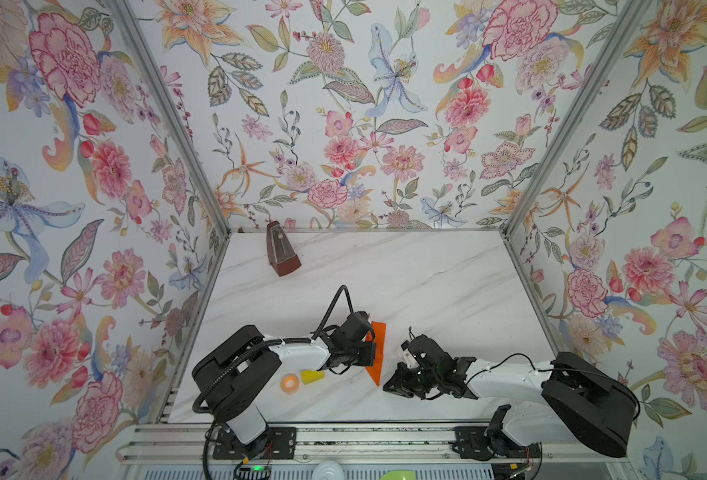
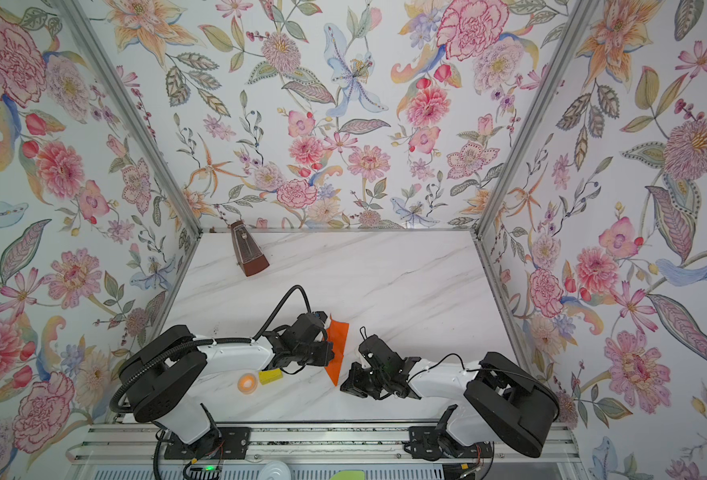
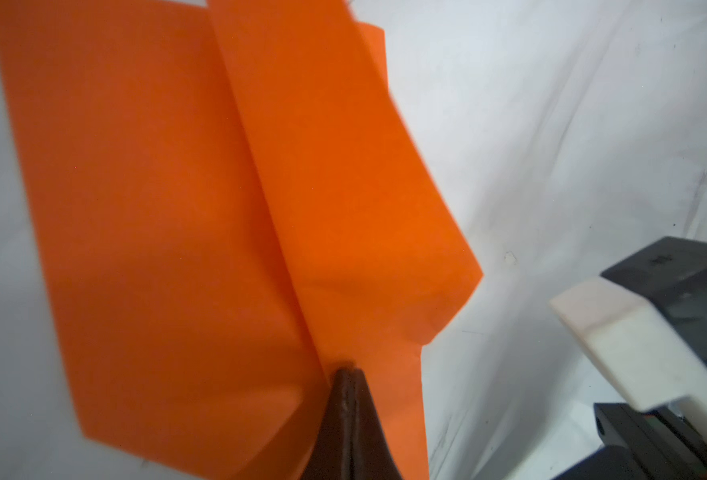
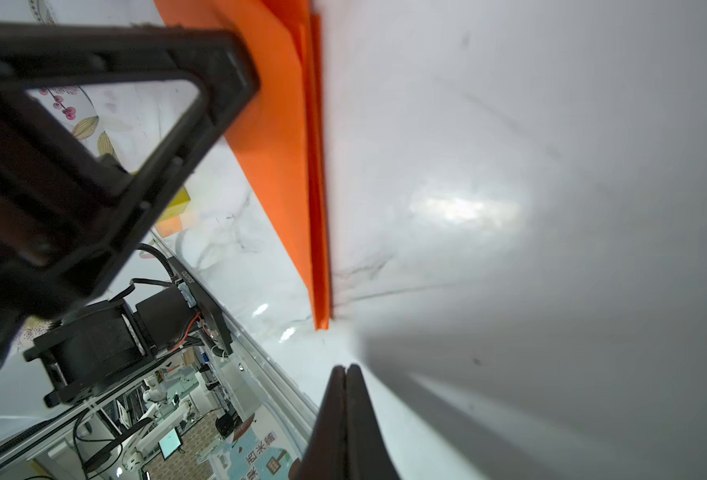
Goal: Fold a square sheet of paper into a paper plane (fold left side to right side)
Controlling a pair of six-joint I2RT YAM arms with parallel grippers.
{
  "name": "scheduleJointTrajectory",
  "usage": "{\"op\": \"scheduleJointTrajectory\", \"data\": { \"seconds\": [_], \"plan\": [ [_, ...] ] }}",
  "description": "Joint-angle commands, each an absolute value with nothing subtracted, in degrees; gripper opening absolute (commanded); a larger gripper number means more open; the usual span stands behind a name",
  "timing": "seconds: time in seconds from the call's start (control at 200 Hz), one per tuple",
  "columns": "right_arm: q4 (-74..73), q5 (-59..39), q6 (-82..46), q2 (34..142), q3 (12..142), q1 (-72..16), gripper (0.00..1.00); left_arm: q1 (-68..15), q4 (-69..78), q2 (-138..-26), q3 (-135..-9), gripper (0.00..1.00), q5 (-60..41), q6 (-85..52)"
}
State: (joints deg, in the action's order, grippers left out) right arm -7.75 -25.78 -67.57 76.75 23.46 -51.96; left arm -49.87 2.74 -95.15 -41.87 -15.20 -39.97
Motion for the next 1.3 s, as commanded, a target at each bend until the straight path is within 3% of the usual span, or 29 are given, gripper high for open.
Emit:
{"op": "scheduleJointTrajectory", "data": {
  "seconds": [0.0,0.39,0.666,0.996,1.296],
  "plan": [
    [-1.74,-21.72,-67.52,74.29,27.46,-51.28,0.0,-49.1,-5.39,-98.37,-38.47,0.0,-11.69,-41.29],
    [-7.3,-20.05,-69.0,87.56,34.37,-49.56,0.0,-49.21,-3.6,-96.51,-37.07,0.0,-11.69,-43.41],
    [-9.9,-22.37,-67.81,94.66,31.46,-49.19,0.0,-49.22,-5.09,-94.15,-38.45,0.0,-11.35,-42.84],
    [-9.14,-24.62,-65.5,95.23,29.62,-49.09,0.0,-44.51,-11.51,-84.57,-42.8,0.14,-10.37,-37.25],
    [-9.84,-24.79,-65.49,95.34,29.81,-48.81,0.0,-44.3,1.24,-84.95,-39.57,0.18,-23.3,-39.46]
  ]
}}
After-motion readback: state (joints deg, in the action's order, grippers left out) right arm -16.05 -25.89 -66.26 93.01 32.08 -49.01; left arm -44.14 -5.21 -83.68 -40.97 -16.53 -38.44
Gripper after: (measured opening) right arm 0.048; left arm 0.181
